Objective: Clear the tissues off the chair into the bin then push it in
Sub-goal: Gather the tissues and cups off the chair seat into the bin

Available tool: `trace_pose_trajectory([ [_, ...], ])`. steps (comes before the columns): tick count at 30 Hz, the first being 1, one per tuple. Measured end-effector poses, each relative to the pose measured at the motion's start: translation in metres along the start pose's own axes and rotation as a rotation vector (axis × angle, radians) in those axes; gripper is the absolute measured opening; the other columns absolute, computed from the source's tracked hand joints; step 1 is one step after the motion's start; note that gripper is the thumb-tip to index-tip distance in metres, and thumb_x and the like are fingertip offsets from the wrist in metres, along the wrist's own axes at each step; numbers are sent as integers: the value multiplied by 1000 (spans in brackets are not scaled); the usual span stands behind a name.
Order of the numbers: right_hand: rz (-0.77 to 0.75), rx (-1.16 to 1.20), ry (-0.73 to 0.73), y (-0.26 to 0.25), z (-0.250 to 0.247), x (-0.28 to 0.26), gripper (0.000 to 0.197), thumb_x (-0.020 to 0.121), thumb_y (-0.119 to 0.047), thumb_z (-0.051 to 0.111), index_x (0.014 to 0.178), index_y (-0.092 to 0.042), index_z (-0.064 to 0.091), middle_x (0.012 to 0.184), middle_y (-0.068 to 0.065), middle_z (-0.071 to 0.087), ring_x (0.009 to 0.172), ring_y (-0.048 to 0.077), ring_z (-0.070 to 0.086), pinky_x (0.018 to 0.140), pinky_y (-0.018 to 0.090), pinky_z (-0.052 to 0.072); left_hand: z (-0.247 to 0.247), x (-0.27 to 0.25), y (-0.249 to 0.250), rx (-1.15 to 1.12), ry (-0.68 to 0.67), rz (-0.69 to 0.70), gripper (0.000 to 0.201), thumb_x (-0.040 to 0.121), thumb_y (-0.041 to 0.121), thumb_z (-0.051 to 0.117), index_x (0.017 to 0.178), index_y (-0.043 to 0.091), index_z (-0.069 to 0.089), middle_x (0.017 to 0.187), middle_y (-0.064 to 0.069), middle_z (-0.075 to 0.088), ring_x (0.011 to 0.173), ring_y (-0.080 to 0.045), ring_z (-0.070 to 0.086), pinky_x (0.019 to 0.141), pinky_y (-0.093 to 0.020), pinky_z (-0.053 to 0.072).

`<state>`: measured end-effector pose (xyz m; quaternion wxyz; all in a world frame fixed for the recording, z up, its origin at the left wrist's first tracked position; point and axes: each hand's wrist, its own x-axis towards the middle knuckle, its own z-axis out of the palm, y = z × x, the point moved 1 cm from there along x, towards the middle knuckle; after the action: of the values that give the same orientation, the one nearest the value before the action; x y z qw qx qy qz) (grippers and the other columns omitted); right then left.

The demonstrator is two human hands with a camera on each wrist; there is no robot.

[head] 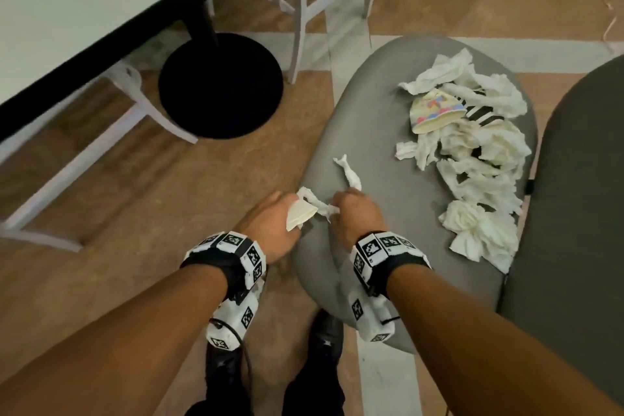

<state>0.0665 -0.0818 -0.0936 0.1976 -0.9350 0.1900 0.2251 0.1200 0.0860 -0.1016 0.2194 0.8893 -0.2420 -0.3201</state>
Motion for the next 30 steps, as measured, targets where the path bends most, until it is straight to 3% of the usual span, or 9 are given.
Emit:
trace_pose_trajectory([
  [4,-46,133,-14,-72,20,-6,24,86,-24,60,107,-18,69,110,12,67,100,34,64,80,33,50,-7,-33,-62,-92,31,-115,31,83,33,60,113,28,56,109,5,61,94,-21,61,81,-35,51],
  [8,-43,204,-245,-130,69,-11,21,84,-27,60,101,-18,70,96,6,68,88,28,65,69,24,43,-10,-68,-125,-191,12,-326,25,79,33,59,104,31,57,91,7,64,80,-20,62,70,-33,51],
  [11,-9,184,-349,-149,113,-9,20,83,-25,62,100,-19,70,90,5,69,87,27,67,71,29,54,6,-82,-164,-188,-37,-436,40,74,38,55,114,36,58,101,6,64,94,-23,61,86,-36,52],
  [14,31,138,-349,-150,151,-3,32,85,-26,62,115,-19,64,103,7,69,90,28,66,73,30,55,34,-83,-194,-134,-114,-469,43,66,46,49,107,37,59,114,-1,57,112,-26,50,100,-36,43],
  [17,47,156,-382,-140,182,6,33,85,-27,63,117,-28,53,96,1,59,81,23,60,71,30,52,56,-80,-213,-134,-151,-460,41,65,40,54,104,29,59,105,-3,64,94,-25,59,80,-32,49],
  [19,57,149,-378,-133,203,13,24,86,-30,64,108,-26,54,99,2,62,89,26,61,77,31,51,68,-72,-223,-136,-112,-433,49,67,36,58,114,24,55,103,-3,66,86,-25,63,67,-29,47],
  [24,42,98,-348,-127,250,33,23,89,-21,62,111,-13,57,110,9,63,104,29,63,79,29,48,94,-53,-237,-111,97,-415,45,86,22,68,116,8,37,115,-12,49,90,-29,58,73,-37,49],
  [27,54,105,-292,-120,268,44,38,83,-22,69,119,-16,57,124,11,55,104,31,61,82,31,47,116,-34,-239,103,63,-295,42,89,26,66,121,7,46,126,-14,48,110,-32,52,86,-41,47],
  [30,-36,42,-301,-114,276,52,37,82,-26,68,117,-15,62,111,9,69,104,29,65,86,32,51,139,-17,-240,305,-40,-225,40,90,24,63,126,11,51,125,-13,55,116,-33,49,88,-43,47],
])
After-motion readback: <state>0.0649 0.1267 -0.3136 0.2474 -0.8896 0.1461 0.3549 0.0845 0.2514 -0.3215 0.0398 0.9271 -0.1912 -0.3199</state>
